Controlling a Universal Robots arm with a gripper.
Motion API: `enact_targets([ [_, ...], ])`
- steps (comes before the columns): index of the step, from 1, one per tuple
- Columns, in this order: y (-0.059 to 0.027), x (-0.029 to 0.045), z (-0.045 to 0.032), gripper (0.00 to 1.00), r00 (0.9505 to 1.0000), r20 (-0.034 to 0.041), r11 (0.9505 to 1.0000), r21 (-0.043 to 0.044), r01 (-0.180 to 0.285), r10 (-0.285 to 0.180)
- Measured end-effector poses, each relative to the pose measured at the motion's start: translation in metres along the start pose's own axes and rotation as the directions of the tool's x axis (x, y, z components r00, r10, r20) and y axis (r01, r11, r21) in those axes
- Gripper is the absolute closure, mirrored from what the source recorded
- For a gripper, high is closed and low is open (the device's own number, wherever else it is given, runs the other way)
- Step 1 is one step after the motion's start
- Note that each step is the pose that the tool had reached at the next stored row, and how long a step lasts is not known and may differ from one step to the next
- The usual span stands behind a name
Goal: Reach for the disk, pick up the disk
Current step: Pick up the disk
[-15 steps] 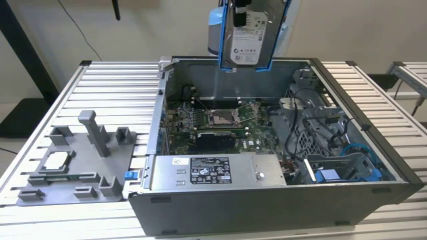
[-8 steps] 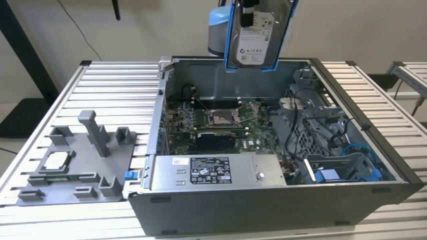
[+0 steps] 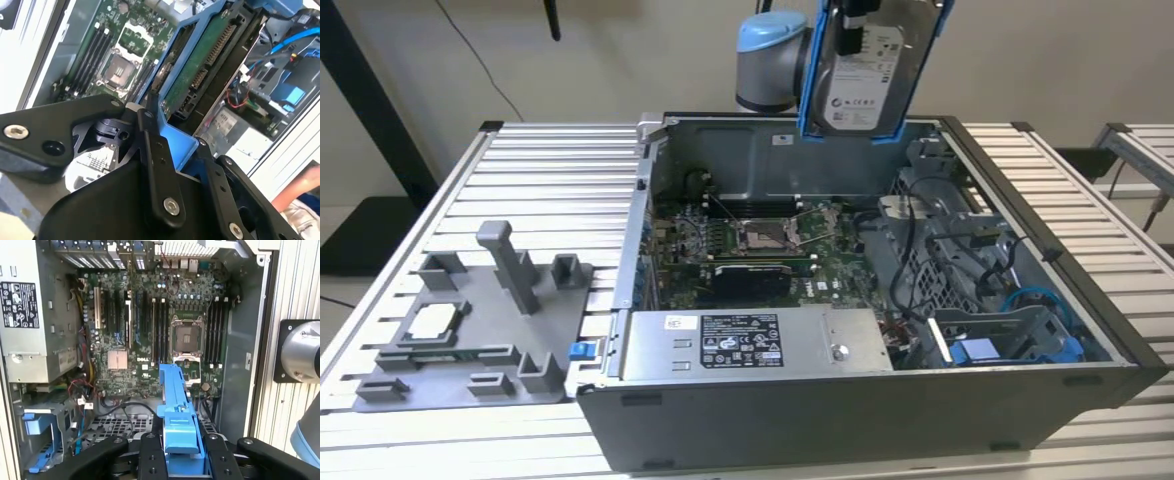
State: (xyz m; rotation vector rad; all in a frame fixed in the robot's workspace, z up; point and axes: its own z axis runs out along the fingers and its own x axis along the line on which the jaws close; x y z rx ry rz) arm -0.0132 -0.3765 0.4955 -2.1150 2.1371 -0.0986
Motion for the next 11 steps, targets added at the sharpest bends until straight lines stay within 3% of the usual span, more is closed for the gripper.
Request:
enact_targets([
  [11,-0.0367,-0.0003,0.0052,1.0,1.0,-0.0004,0.9999,-0.0118,0.0,0.0],
])
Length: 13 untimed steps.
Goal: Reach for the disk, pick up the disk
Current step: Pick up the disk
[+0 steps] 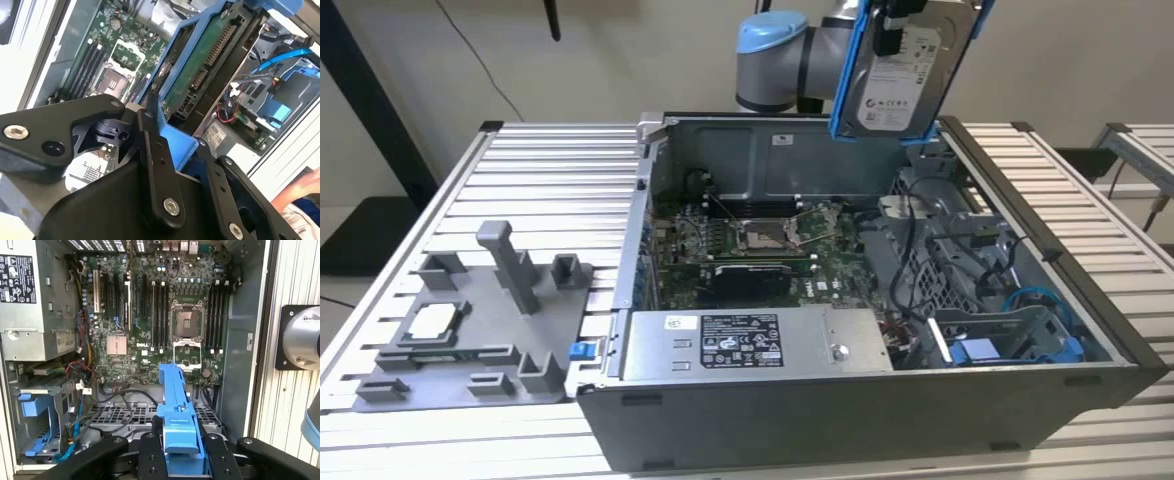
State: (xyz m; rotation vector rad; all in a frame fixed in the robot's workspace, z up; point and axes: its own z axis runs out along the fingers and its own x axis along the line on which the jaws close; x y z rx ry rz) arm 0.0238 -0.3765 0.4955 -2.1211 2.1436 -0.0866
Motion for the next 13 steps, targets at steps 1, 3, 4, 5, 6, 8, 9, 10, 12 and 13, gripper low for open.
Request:
enact_targets([
  [1,-0.0025,0.0,0.0004,1.0,1.0,0.0001,1.0,-0.0005,0.0,0.0],
  [3,-0.0074,0.0,0.001,1.0,1.0,0.0002,1.0,-0.0015,0.0,0.0],
  [4,-0.01,0.0,0.0014,1.0,1.0,0.0002,1.0,-0.002,0.0,0.0],
  [5,-0.0127,-0.0001,0.0017,1.0,1.0,0.0001,1.0,-0.0026,0.0,0.0],
  [6,-0.015,-0.0001,0.0021,1.0,1.0,0.0002,1.0,-0.003,0.0,0.0],
  [8,-0.0184,-0.0001,0.0026,1.0,1.0,-0.0004,1.0,-0.0032,0.0,0.0],
  [9,-0.019,-0.0001,0.0029,1.0,1.0,-0.0062,1.0,-0.0032,0.001,-0.001],
  [10,-0.0196,-0.0001,0.003,1.0,0.9999,-0.0156,1.0,-0.0032,0.002,-0.002],
  [12,-0.0213,-0.0001,0.0034,1.0,0.9994,-0.0353,1.0,-0.0031,0.004,-0.004],
  [13,-0.0223,-0.0001,0.0037,1.0,0.999,-0.0443,1.0,-0.0031,0.005,-0.006],
])
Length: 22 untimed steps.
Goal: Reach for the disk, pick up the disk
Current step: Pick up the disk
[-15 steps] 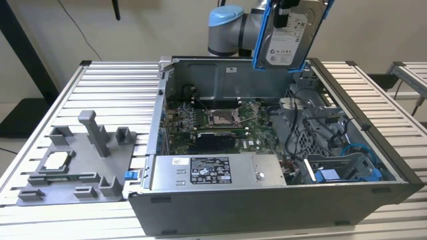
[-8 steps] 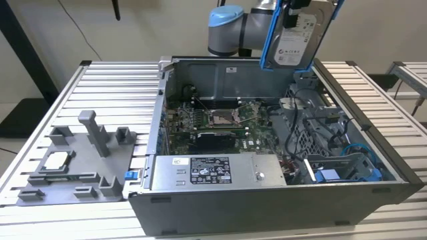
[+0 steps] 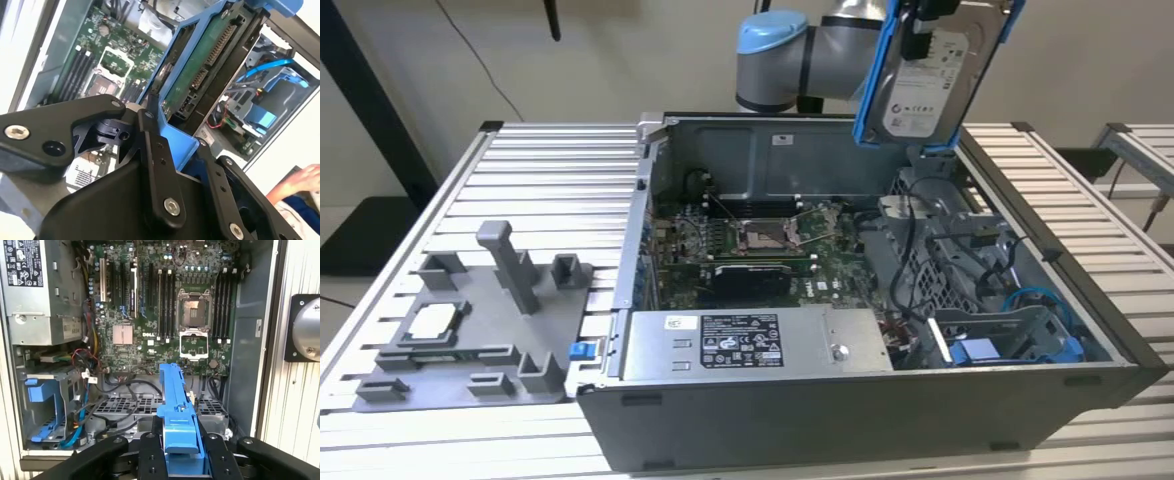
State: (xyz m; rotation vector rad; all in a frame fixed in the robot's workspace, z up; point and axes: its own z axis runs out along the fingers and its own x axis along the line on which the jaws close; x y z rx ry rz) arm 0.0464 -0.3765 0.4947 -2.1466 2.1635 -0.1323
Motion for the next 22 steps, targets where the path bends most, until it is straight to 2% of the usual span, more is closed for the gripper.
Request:
enact_targets([
  [1,-0.0011,0.0,0.0005,1.0,1.0,-0.0031,1.0,0.0,0.0,0.0],
  [8,-0.0176,0.0,0.0055,1.0,1.0,-0.0034,1.0,0.0,0.0,0.0],
  [16,-0.0185,0.0005,0.0057,1.0,1.0,-0.003,1.0,-0.0005,0.0,0.0],
  [22,-0.0225,0.0055,0.0054,1.0,1.0,-0.0033,1.0,-0.0086,0.0,0.0],
])
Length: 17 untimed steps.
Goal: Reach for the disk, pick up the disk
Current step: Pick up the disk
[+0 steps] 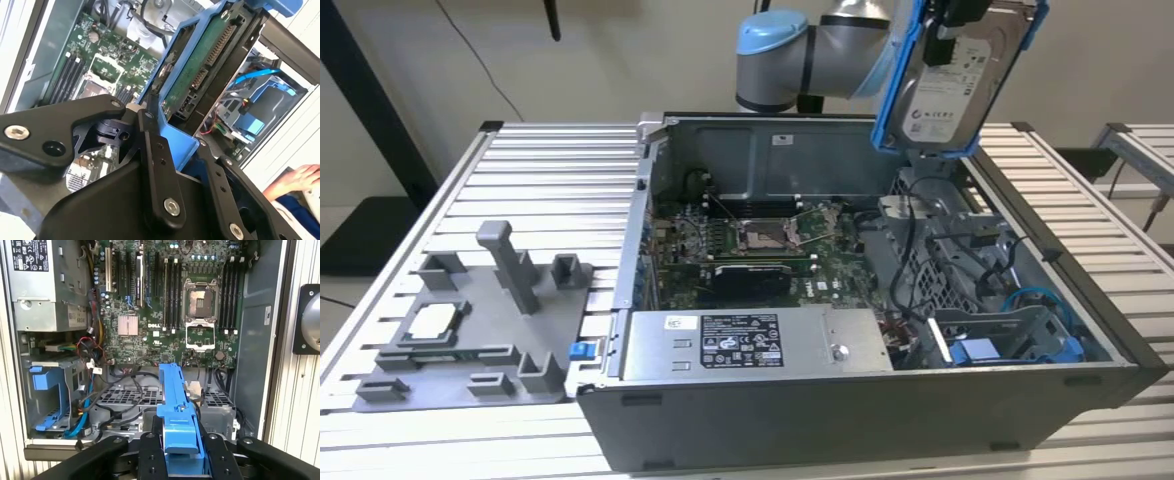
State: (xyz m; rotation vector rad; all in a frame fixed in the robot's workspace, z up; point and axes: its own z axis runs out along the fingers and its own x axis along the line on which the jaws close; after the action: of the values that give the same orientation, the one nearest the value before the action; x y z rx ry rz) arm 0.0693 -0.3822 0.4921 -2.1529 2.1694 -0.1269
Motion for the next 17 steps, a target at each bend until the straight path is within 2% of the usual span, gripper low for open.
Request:
enact_targets([
  [9,-0.0076,0.0136,-0.001,1.0,1.0,-0.0002,0.9999,-0.0167,0.0,0.0],
  [17,-0.009,0.0401,-0.0008,1.0,1.0,-0.0001,0.9998,-0.0178,0.0,0.0],
])
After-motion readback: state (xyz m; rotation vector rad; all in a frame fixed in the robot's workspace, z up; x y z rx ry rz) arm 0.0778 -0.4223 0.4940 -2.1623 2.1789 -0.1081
